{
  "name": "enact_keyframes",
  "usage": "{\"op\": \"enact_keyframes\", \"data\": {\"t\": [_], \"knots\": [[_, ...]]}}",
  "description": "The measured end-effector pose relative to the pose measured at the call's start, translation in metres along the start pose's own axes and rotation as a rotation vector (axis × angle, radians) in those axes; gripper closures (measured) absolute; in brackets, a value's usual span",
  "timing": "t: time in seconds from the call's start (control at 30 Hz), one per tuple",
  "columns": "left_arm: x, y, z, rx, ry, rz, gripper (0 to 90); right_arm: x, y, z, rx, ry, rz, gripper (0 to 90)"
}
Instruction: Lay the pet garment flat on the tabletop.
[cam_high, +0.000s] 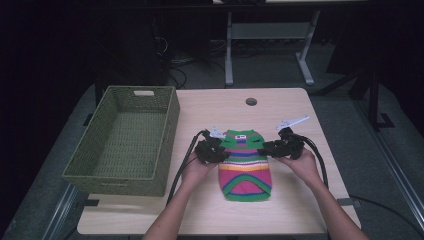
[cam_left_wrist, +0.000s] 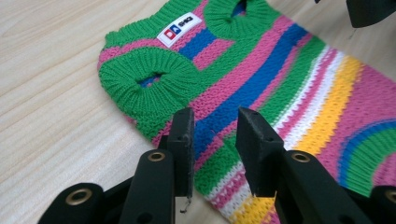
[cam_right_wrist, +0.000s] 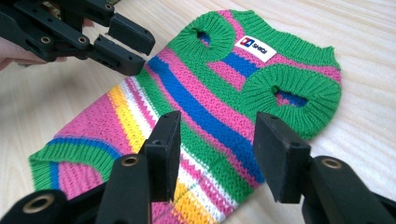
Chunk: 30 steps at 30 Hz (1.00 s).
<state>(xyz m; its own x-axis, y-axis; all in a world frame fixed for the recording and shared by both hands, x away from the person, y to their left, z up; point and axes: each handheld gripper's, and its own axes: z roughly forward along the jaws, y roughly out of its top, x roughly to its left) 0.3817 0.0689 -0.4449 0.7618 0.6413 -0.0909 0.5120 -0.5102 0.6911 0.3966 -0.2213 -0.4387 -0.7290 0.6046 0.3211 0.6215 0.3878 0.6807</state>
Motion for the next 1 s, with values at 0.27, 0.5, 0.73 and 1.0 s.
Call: {"op": "enact_keyframes", "data": {"t": [0.27, 0.5, 0.73, 1.0], "knots": [[-0.004, -0.005, -0.015, -0.04, -0.017, -0.011, 60.0, -0.006, -0.009, -0.016, -0.027, 0.047, 0.018, 46.0], [-0.007, -0.007, -0.024, -0.048, -0.018, 0.008, 50.6, -0.005, -0.014, -0.026, -0.04, 0.044, 0.011, 43.1], [-0.01, -0.007, -0.03, -0.056, -0.021, 0.021, 47.9, -0.005, -0.023, -0.032, -0.042, 0.044, 0.013, 41.4], [-0.011, -0.009, -0.034, -0.058, -0.02, 0.006, 38.0, -0.005, -0.029, -0.038, -0.039, 0.038, 0.013, 39.5]]}}
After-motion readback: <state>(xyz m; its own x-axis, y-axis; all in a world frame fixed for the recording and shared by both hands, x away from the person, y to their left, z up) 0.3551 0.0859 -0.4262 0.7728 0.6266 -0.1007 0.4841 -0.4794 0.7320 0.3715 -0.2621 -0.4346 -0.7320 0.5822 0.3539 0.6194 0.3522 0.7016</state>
